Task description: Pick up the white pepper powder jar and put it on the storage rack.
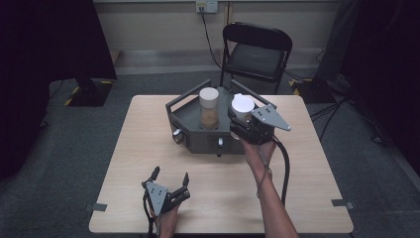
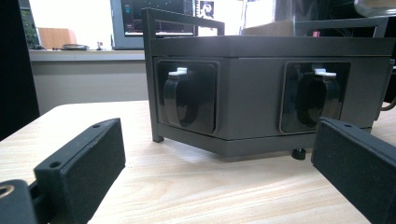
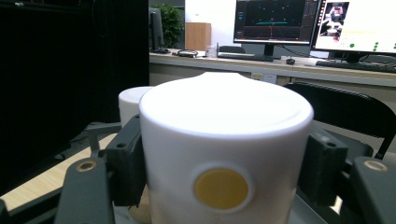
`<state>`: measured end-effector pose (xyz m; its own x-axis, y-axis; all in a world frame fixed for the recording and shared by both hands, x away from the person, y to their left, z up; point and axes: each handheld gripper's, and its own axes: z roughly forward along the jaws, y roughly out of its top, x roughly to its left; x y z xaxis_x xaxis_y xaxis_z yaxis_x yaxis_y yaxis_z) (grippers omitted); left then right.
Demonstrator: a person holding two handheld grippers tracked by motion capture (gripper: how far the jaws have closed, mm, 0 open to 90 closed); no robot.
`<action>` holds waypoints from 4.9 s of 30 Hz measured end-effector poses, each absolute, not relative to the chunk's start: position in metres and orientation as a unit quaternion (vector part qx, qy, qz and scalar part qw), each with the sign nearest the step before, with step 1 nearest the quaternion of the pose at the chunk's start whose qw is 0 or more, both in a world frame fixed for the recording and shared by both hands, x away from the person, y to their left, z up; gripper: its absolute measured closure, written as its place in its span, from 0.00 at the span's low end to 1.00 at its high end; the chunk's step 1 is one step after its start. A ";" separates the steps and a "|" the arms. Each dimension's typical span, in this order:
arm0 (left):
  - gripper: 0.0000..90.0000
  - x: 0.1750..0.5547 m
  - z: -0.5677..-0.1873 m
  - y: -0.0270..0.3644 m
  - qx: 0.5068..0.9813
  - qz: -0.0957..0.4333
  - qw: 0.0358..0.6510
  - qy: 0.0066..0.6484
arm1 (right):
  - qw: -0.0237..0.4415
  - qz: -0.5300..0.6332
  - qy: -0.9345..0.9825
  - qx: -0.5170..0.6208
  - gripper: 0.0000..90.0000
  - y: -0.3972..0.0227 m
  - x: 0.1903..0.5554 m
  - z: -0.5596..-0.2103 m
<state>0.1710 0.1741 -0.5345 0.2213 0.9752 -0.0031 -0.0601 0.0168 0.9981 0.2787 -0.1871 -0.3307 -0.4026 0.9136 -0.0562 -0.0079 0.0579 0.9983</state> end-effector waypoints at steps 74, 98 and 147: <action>0.03 0.171 -0.534 0.175 0.536 0.453 0.571 0.427 | 0.403 0.550 0.614 0.397 0.08 -0.170 0.343 -0.352; 0.03 0.171 -0.535 0.175 0.536 0.453 0.571 0.427 | 0.418 0.575 0.575 0.405 0.00 -0.167 0.327 -0.364; 0.03 0.171 -0.535 0.175 0.535 0.453 0.571 0.427 | 0.438 0.583 0.558 0.396 0.00 -0.182 0.277 -0.380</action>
<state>0.1711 0.1749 -0.5345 0.2258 0.9742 -0.0023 -0.0603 0.0164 0.9980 0.2772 -0.1822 -0.3803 -0.3024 0.9528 -0.0264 -0.0677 0.0061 0.9977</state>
